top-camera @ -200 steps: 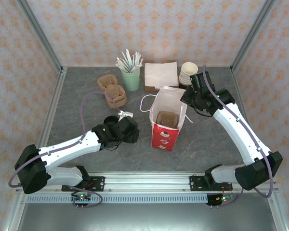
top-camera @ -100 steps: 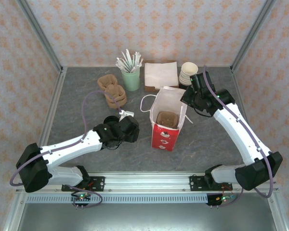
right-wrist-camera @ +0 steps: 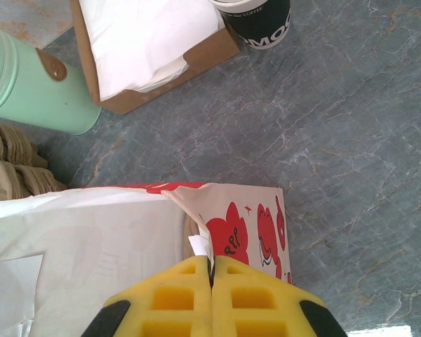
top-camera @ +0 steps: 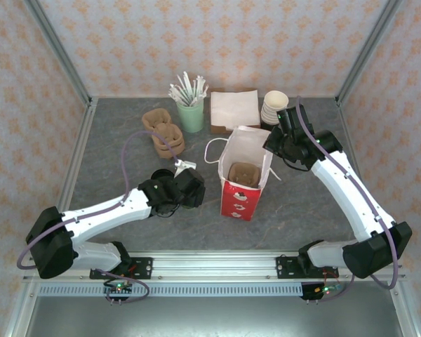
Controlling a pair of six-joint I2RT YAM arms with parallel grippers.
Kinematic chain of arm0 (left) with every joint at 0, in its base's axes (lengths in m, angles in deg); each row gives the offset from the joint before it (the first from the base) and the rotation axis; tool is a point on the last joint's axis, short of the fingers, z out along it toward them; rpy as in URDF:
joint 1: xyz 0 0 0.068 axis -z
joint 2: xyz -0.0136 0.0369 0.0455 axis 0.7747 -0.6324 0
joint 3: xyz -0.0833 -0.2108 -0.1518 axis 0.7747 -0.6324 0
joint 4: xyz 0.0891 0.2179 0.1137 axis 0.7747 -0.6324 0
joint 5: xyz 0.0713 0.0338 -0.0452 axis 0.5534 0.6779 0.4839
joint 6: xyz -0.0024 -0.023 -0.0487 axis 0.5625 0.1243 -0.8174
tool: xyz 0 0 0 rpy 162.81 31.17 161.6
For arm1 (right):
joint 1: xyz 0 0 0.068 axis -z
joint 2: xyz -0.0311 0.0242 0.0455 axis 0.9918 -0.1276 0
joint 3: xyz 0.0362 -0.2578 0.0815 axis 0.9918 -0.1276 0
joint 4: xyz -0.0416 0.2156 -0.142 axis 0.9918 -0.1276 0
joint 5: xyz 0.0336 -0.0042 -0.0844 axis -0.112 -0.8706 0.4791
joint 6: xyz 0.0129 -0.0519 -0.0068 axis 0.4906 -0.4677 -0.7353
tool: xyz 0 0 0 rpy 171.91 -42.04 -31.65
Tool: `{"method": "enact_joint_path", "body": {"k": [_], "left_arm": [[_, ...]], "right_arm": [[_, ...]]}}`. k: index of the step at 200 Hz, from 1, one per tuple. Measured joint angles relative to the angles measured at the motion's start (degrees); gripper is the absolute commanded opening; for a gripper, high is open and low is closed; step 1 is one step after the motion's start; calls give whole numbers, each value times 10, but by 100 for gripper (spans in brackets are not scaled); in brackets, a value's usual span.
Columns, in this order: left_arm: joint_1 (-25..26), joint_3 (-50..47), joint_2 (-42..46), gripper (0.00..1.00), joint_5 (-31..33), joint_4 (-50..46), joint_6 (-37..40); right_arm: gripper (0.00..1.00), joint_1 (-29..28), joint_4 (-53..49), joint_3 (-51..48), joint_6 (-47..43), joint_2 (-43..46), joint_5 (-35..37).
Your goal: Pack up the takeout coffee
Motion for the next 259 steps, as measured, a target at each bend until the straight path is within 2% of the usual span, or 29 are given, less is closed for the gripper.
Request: {"method": "enact_joint_path", "body": {"k": [22,58,215,259], "left_arm": [[0,2,-4,85,0,0,0],[0,6,-8,78,0,1,0],[1,-18,14,81,0,7,-26],[5,-31,23,69,2,23,-33]], "right_arm": [[0,0,0,0,0,0,0],[0,0,0,0,0,0,0],[0,0,2,-4,-1,3,2],[0,0,2,-4,-2,3,6]]}}
